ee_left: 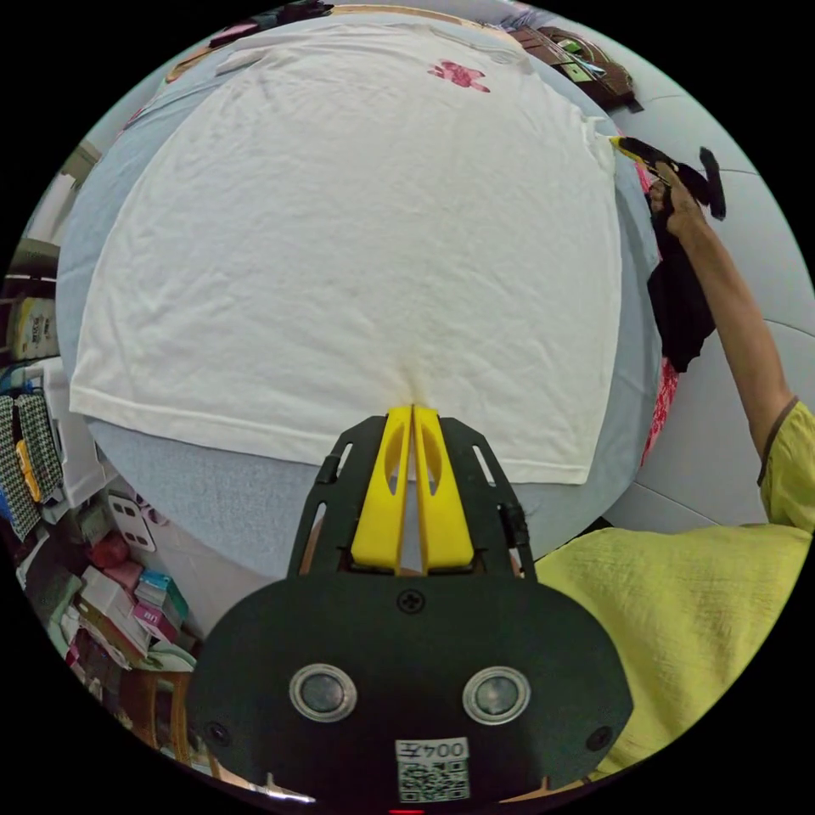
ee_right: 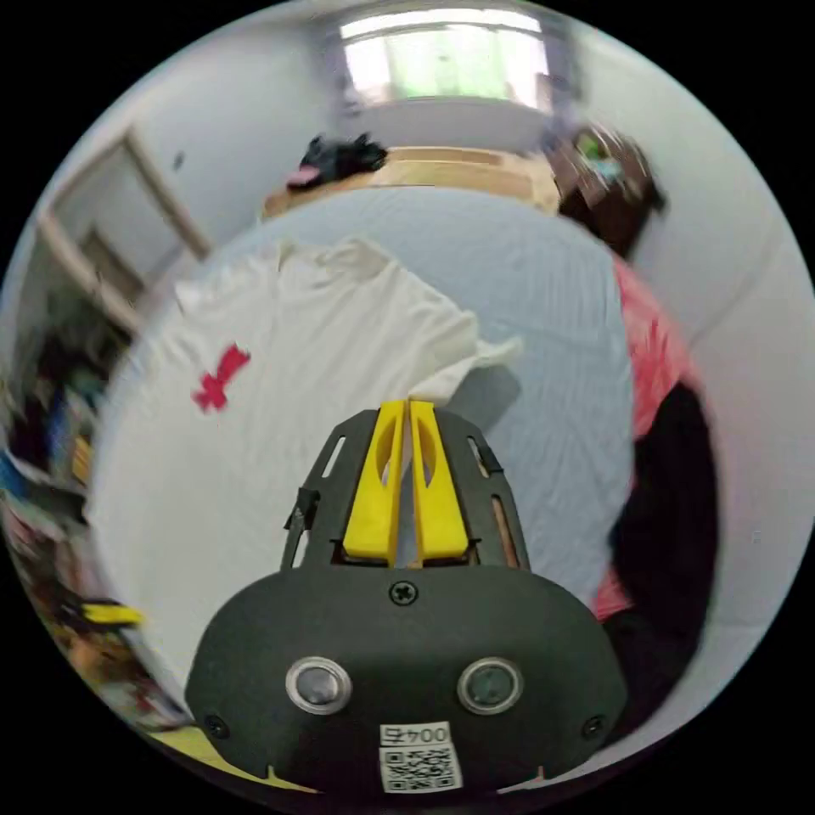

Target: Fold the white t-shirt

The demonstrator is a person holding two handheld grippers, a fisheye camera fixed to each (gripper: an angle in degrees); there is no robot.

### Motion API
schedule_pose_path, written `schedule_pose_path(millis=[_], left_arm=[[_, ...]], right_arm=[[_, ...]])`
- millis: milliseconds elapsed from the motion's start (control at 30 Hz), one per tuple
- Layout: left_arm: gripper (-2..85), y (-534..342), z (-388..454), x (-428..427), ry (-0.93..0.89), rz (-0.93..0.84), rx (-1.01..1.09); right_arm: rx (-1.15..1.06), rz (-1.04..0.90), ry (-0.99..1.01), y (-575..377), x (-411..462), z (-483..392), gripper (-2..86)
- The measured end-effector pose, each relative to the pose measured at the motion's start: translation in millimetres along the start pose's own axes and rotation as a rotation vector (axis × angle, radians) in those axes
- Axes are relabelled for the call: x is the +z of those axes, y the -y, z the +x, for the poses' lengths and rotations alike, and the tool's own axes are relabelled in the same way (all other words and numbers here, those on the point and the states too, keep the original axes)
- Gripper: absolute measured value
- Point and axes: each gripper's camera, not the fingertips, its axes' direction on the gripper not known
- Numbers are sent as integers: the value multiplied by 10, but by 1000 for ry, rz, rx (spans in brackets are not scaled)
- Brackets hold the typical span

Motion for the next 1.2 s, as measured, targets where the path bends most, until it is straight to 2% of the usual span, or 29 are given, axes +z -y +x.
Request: schedule_pose_path(millis=[67, 167, 233, 333, 400, 467, 533, 567, 633, 767, 867, 1000, 1133, 1200], left_arm=[[2, -4, -59, -3, -17, -1, -6], [2, -11, -153, -7, -44, -2, -16], [2, -19, -204, -10, -57, 0, -22], [2, -36, -264, -16, -62, 6, -23], [2, -47, -303, -21, -61, 10, -19], [3, -54, -341, -24, -68, 13, -16], [3, -61, -391, -25, -83, 15, -19], [3, -67, -426, -25, -95, 16, -21], [3, -72, -465, -26, -106, 17, -20], [3, -59, -487, -37, -84, 5, -3], [3, -61, -498, -44, -69, 3, -2], [3, -88, -560, -45, -85, 15, -19], [3, -95, -596, -46, -90, 16, -26], [3, -94, -604, -48, -84, 13, -27]], right_arm=[[-326, -80, -344, 155, 241, -785, 104], [-505, -70, -540, 138, 517, -1327, 116], [-488, -23, -565, 114, 536, -1432, 105], [-331, 56, -441, 25, 378, -1285, 72], [-173, 98, -272, -59, 237, -975, 55], [13, 200, 7, -228, 63, -373, 46], [136, 223, 163, -312, 94, 142, 38], [183, 247, 294, -343, 175, 482, 45], [256, 254, 428, -332, 322, 909, 79], [231, 76, 569, -90, 725, 1276, 112], [211, 38, 520, 23, 883, 1308, 112], [223, 56, 554, 118, 1048, 1423, 99], [141, -42, 657, 284, 1192, 1350, 36], [111, -15, 607, 337, 1047, 1283, 30]])
